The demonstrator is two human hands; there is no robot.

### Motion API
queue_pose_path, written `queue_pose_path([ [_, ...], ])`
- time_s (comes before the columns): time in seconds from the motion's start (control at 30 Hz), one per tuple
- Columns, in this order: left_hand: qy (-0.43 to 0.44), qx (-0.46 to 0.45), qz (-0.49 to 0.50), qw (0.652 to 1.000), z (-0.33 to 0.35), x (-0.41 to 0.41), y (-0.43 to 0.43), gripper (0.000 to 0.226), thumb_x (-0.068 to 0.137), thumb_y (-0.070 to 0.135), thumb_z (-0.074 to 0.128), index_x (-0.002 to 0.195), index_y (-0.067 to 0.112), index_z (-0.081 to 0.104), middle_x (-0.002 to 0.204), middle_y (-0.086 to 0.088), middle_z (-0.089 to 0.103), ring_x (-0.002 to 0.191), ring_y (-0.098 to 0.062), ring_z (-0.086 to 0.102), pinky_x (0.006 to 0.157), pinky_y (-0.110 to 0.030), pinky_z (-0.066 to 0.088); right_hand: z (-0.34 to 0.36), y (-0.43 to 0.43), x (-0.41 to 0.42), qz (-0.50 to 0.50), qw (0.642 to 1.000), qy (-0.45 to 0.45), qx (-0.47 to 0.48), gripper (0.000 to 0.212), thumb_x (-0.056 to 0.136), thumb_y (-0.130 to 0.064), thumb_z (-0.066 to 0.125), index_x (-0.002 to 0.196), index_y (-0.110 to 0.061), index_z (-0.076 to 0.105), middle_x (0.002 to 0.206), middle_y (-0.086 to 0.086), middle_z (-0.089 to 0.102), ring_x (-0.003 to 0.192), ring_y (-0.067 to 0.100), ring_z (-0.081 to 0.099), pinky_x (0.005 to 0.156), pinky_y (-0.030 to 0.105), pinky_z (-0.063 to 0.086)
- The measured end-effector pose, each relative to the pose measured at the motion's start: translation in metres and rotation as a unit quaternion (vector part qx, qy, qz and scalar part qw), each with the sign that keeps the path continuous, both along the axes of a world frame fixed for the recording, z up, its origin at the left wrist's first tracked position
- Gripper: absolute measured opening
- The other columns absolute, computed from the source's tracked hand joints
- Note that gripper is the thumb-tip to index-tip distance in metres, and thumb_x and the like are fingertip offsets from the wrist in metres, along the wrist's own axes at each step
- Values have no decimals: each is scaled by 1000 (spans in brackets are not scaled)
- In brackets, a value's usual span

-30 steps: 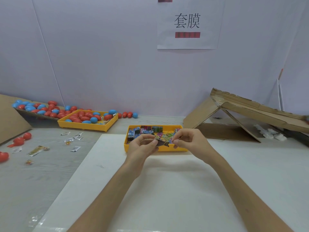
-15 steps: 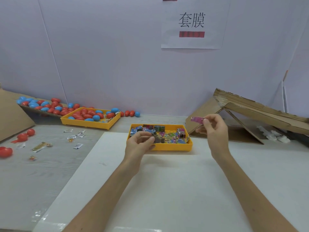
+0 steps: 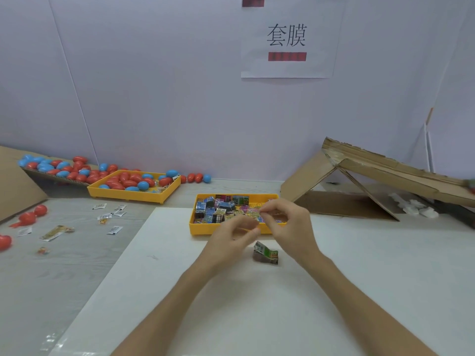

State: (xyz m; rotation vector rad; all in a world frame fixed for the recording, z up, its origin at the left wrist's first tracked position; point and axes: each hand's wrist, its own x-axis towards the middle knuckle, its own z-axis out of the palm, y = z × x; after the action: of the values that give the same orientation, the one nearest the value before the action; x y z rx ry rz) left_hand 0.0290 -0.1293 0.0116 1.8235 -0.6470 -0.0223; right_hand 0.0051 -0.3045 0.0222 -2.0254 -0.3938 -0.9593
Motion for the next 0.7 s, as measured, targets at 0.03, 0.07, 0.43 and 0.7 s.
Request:
queue_pose_path([
  [0.03,31,-22,7,999,2,0,0,16,99,33,64,110,23,71,99,9,75,94,-1,69,76,-17,52,0,2,-1,11,1000,-11,-11,13,85,3,74,89,-9,76,89,-2,73,88,9,70,77,22,57],
  [0.07,67,-43,12,997,4,0,1,20,100,38,60,108,24,71,97,7,76,92,-5,70,77,-22,54,-1,4,-1,22,999,-23,-21,13,84,4,75,89,-8,77,90,-1,73,90,9,69,77,23,58],
  [0.43,148,-172,72,971,9,2,7,15,97,29,64,99,19,76,83,0,77,72,-12,70,65,-23,56,0,13,-5,57,992,-60,-95,12,80,2,79,84,-9,79,93,0,73,92,8,68,83,20,53],
  [0.7,115,-151,82,978,9,3,7,11,98,21,65,95,16,75,77,1,75,68,-12,68,64,-25,55,4,18,-7,126,970,166,122,30,89,-23,76,115,-22,63,95,-2,70,77,15,71,70,27,56],
])
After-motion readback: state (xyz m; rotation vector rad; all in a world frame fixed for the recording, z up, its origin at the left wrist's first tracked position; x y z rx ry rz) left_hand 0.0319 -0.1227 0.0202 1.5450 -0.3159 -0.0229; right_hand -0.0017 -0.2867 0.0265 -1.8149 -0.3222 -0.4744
